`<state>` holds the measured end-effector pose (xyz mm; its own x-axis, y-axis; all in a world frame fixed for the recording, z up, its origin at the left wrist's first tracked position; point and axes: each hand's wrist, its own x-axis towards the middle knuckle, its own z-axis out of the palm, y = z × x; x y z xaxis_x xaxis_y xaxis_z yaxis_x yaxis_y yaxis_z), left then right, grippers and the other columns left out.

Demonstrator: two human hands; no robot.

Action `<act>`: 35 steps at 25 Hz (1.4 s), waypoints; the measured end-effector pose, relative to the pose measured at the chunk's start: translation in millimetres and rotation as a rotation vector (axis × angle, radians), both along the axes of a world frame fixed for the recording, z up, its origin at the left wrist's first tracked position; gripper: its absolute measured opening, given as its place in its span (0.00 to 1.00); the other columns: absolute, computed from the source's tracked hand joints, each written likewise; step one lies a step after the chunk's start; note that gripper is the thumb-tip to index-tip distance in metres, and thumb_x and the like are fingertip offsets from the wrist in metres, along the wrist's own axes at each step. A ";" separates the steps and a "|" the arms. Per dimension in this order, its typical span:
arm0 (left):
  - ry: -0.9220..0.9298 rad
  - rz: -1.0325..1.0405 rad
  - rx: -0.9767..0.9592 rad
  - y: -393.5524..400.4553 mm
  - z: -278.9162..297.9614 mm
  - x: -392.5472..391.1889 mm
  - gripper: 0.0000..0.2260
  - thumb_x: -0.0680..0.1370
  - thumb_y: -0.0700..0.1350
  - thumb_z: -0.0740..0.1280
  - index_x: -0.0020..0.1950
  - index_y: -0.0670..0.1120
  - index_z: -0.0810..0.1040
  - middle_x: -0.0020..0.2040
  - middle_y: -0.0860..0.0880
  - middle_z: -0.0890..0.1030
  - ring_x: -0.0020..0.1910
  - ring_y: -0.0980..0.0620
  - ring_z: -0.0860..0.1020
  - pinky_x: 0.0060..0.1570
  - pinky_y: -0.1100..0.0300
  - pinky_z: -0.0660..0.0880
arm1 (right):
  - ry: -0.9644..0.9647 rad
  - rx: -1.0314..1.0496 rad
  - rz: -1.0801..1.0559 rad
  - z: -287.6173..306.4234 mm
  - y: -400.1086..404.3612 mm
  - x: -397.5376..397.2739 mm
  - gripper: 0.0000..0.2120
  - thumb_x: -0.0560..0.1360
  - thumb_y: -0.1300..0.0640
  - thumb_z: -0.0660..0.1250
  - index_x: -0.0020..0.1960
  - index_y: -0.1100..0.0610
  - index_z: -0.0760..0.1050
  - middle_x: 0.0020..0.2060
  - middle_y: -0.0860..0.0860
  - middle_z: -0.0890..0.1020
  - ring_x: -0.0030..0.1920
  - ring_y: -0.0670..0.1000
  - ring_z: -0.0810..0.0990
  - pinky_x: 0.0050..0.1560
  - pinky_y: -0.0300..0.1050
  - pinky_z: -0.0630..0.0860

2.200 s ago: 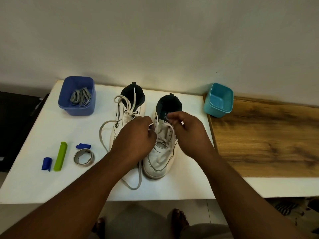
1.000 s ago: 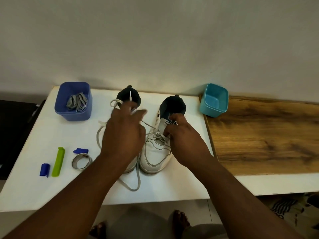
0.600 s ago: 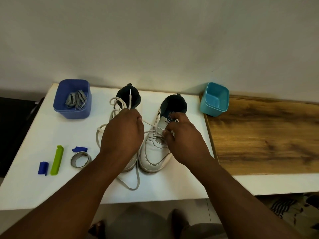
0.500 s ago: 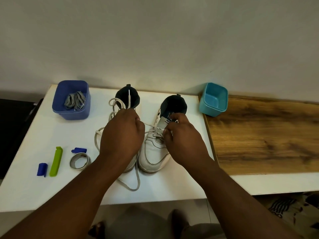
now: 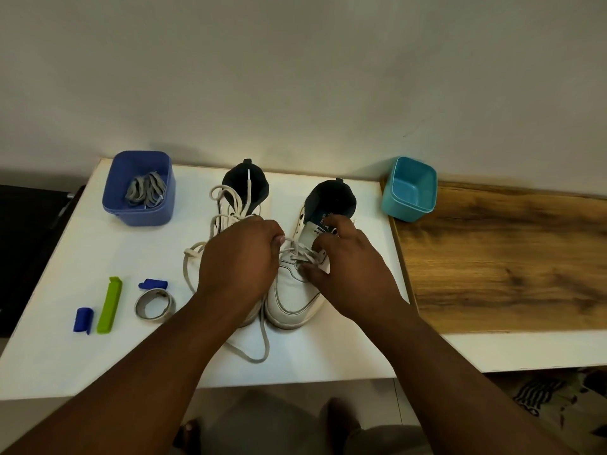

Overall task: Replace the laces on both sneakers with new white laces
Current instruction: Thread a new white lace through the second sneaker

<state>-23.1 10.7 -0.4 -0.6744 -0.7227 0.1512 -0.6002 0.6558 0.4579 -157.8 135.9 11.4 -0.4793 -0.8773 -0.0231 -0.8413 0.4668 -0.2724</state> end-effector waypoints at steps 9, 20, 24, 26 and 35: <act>-0.007 0.091 0.014 -3.4 1.7 8.1 0.11 0.83 0.52 0.63 0.54 0.51 0.83 0.48 0.51 0.83 0.43 0.56 0.73 0.43 0.60 0.66 | -0.010 -0.006 -0.027 4.9 0.3 -0.5 0.18 0.74 0.40 0.75 0.58 0.51 0.81 0.69 0.47 0.70 0.60 0.49 0.75 0.54 0.43 0.77; -0.143 0.160 -0.260 8.6 33.2 17.7 0.16 0.74 0.56 0.75 0.59 0.54 0.81 0.75 0.42 0.65 0.74 0.36 0.61 0.65 0.36 0.65 | -0.044 0.020 -0.061 15.4 6.6 -5.8 0.18 0.74 0.44 0.77 0.59 0.51 0.80 0.74 0.48 0.66 0.63 0.51 0.76 0.54 0.42 0.75; -0.312 0.025 -0.153 25.4 13.6 8.6 0.12 0.74 0.62 0.72 0.51 0.58 0.86 0.78 0.45 0.63 0.78 0.39 0.56 0.71 0.36 0.55 | -0.072 0.030 -0.059 14.1 4.8 -5.0 0.20 0.73 0.45 0.77 0.61 0.51 0.80 0.77 0.47 0.64 0.67 0.52 0.74 0.59 0.43 0.75; -0.310 0.039 -0.151 27.7 13.8 7.1 0.11 0.75 0.59 0.70 0.48 0.55 0.87 0.73 0.46 0.70 0.75 0.41 0.60 0.69 0.38 0.58 | -0.080 0.041 -0.060 14.7 4.9 -5.4 0.20 0.74 0.45 0.77 0.63 0.51 0.80 0.78 0.48 0.62 0.69 0.53 0.73 0.62 0.44 0.75; 0.956 0.042 1.515 33.2 82.0 8.9 0.13 0.82 0.48 0.60 0.58 0.46 0.83 0.57 0.50 0.81 0.53 0.50 0.76 0.53 0.55 0.76 | -0.683 -0.205 -0.112 37.4 -0.8 8.6 0.11 0.82 0.46 0.66 0.52 0.53 0.80 0.45 0.47 0.78 0.41 0.43 0.76 0.43 0.43 0.71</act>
<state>-14.3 43.9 81.5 -0.7384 -0.6012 -0.3056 0.2035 -0.6307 0.7488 -149.1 135.2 48.8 -0.5040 -0.8426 -0.1896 -0.4021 0.4232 -0.8119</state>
